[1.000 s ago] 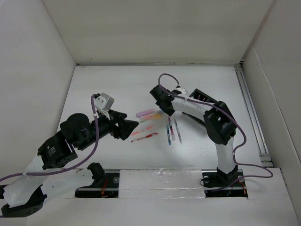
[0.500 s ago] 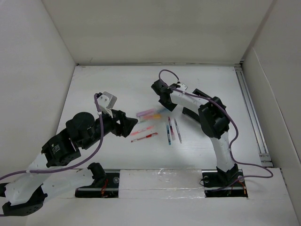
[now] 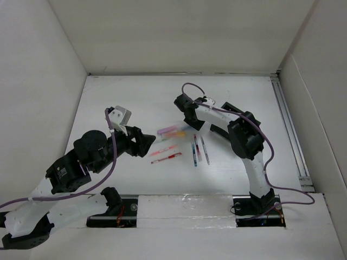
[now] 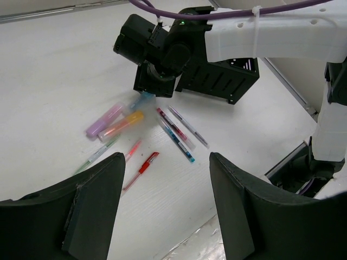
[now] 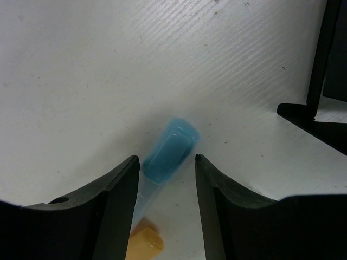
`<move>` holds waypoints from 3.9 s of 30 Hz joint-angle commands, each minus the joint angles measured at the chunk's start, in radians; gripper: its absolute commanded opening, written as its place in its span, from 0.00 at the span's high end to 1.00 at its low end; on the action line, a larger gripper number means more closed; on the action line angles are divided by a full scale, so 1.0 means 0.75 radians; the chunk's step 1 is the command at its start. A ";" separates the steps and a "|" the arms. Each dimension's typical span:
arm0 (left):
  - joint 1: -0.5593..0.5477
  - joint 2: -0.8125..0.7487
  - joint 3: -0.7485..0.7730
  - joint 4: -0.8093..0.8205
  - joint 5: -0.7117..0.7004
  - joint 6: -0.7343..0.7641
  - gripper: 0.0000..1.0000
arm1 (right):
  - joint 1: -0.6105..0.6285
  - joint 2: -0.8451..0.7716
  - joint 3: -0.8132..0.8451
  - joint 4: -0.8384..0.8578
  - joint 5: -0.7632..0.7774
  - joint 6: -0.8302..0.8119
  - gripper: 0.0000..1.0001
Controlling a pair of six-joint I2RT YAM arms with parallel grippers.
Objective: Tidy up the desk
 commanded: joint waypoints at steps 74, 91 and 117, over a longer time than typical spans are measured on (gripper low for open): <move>0.044 0.318 0.140 0.236 -0.236 -0.360 0.40 | -0.453 -1.132 -1.203 1.735 -0.319 -1.733 0.96; 0.056 0.308 0.158 0.244 -0.320 -0.253 0.39 | -0.359 -1.285 -1.020 1.343 -0.596 -1.935 0.83; 0.056 0.974 1.305 -0.173 -0.390 -0.061 0.07 | 0.119 -0.236 -0.062 0.528 -1.010 -2.709 0.18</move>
